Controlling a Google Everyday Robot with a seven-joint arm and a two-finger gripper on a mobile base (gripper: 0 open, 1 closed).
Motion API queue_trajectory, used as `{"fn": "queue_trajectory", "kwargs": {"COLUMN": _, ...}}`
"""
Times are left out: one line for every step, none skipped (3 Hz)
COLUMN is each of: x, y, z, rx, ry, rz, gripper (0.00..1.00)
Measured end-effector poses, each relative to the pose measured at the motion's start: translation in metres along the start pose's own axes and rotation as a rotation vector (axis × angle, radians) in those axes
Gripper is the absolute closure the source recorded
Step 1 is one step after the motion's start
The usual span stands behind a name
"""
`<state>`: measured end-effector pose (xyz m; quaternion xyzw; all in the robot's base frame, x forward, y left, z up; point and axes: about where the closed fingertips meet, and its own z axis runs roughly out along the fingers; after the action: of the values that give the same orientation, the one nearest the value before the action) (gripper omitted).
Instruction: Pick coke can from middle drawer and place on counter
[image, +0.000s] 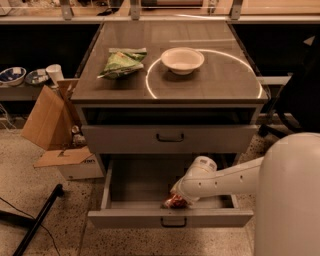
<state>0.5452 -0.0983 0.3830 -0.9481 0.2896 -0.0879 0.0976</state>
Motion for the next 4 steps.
{"fn": "queue_trajectory", "kwargs": {"x": 0.009, "y": 0.017, "z": -0.039, "rx": 0.021, "ry": 0.046, "rz": 0.086, "gripper": 0.92}}
{"fn": "queue_trajectory", "kwargs": {"x": 0.019, "y": 0.025, "z": -0.079, "rx": 0.072, "ry": 0.101, "rz": 0.189, "gripper": 1.0}}
{"fn": "queue_trajectory", "kwargs": {"x": 0.026, "y": 0.026, "z": -0.117, "rx": 0.123, "ry": 0.158, "rz": 0.279, "gripper": 1.0}}
{"fn": "queue_trajectory", "kwargs": {"x": 0.029, "y": 0.026, "z": -0.15, "rx": 0.172, "ry": 0.204, "rz": 0.349, "gripper": 1.0}}
